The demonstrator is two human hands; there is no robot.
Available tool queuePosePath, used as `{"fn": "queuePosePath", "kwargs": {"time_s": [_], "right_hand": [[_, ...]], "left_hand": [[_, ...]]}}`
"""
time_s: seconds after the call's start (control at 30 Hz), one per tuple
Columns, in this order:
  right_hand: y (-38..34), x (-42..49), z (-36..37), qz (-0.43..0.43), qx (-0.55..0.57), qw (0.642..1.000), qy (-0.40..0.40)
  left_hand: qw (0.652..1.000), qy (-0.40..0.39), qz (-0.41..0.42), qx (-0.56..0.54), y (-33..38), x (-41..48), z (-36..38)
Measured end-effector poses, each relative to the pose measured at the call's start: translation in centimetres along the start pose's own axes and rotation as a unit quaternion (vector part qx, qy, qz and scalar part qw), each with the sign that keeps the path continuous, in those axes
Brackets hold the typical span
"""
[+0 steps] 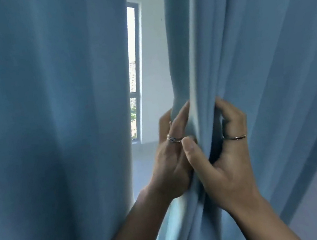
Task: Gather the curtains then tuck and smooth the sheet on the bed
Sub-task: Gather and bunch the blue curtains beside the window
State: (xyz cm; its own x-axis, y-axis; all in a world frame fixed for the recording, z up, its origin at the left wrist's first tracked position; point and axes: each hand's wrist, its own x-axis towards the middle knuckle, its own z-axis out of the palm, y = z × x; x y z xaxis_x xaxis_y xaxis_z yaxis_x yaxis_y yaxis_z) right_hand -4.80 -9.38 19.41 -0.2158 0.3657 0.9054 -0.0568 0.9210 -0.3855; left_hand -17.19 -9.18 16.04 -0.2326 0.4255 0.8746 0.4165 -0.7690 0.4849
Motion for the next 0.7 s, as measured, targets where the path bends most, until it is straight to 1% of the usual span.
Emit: {"fn": "queuePosePath", "kwargs": {"time_s": [0.07,0.17,0.27,0.33,0.4,0.5,0.57,0.63,0.67,0.7], "right_hand": [[0.9,0.8,-0.9,0.033,0.046,0.998,-0.006],[3.3,1.7,-2.9,0.023,0.021,0.999,0.039],[6.3,3.2,-4.8,0.032,0.032,0.997,0.063],[8.8,4.3,-6.7,0.032,0.020,0.997,0.068],[11.2,5.3,-8.5,0.023,-0.018,0.997,0.075],[14.7,6.8,-11.7,0.003,-0.065,0.992,0.108],[16.5,7.8,-13.7,0.008,-0.082,0.989,0.119],[17.6,8.5,-15.1,0.022,-0.101,0.987,0.120],[17.9,8.8,-15.4,0.031,-0.120,0.986,0.114],[18.2,8.9,-15.6,0.039,-0.134,0.985,0.105]], "left_hand": [[0.997,-0.007,0.007,0.074,-0.1,0.7,1.4],[0.995,-0.005,0.022,0.099,-1.1,1.3,4.0],[0.992,-0.021,0.028,0.125,-2.1,2.4,7.1],[0.996,-0.011,0.036,0.084,-3.1,3.5,10.2],[0.999,0.028,0.030,0.032,-4.3,4.9,13.6],[0.993,0.076,-0.024,-0.092,-5.3,7.3,18.8],[0.988,0.083,-0.057,-0.115,-5.9,8.7,21.5],[0.988,0.077,-0.087,-0.100,-6.6,10.1,23.0],[0.990,0.080,-0.102,-0.057,-7.2,10.5,23.3],[0.989,0.094,-0.116,0.020,-7.8,10.9,23.3]]}}
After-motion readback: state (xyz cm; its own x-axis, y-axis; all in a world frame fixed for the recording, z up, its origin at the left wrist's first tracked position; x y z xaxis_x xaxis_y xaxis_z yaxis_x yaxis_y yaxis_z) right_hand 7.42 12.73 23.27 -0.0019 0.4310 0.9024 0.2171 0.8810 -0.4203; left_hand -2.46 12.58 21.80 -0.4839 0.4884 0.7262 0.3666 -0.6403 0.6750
